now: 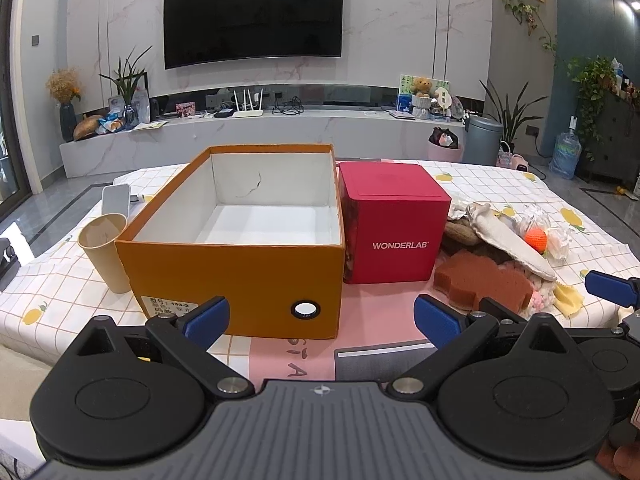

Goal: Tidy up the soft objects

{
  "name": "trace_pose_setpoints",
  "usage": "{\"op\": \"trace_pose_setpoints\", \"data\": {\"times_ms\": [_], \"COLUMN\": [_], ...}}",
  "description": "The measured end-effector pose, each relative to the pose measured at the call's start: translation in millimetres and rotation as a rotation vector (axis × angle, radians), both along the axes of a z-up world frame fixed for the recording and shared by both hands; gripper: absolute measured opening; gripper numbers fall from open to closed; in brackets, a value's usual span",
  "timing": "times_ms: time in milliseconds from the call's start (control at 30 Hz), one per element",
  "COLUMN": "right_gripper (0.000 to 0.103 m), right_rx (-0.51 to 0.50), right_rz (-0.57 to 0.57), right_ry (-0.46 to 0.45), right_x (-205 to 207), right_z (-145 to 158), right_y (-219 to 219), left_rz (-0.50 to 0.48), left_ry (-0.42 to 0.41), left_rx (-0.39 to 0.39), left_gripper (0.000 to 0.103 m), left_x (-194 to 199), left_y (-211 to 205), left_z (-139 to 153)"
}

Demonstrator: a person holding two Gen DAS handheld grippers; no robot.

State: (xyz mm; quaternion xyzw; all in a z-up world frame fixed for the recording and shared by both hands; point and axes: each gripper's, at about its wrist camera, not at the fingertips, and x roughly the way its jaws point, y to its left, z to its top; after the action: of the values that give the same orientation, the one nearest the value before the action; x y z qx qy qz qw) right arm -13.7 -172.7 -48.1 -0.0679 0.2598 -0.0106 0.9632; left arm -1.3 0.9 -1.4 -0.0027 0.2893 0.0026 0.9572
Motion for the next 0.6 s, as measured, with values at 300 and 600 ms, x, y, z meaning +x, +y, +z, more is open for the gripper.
{"op": "trace_pose_setpoints", "data": {"times_ms": [300,600], "right_gripper": [0.100,0.100], "right_rx": [0.007,0.022], "right_rz": [0.002,0.001], "right_ry": [0.011,0.014], "right_x": [-0.1,0.8], "right_z": [-0.8,-0.4], "right_y": [-0.2,-0.3], "left_rz": [-0.007,-0.007], "left_ry": [-0.011,-0.004], "left_rx": [0.011,-0.004], "left_gripper": [0.103,0.103], "left_x": [1.2,0.8], "left_y": [0.5,0.6], "left_z": [-0.8,-1.0]}}
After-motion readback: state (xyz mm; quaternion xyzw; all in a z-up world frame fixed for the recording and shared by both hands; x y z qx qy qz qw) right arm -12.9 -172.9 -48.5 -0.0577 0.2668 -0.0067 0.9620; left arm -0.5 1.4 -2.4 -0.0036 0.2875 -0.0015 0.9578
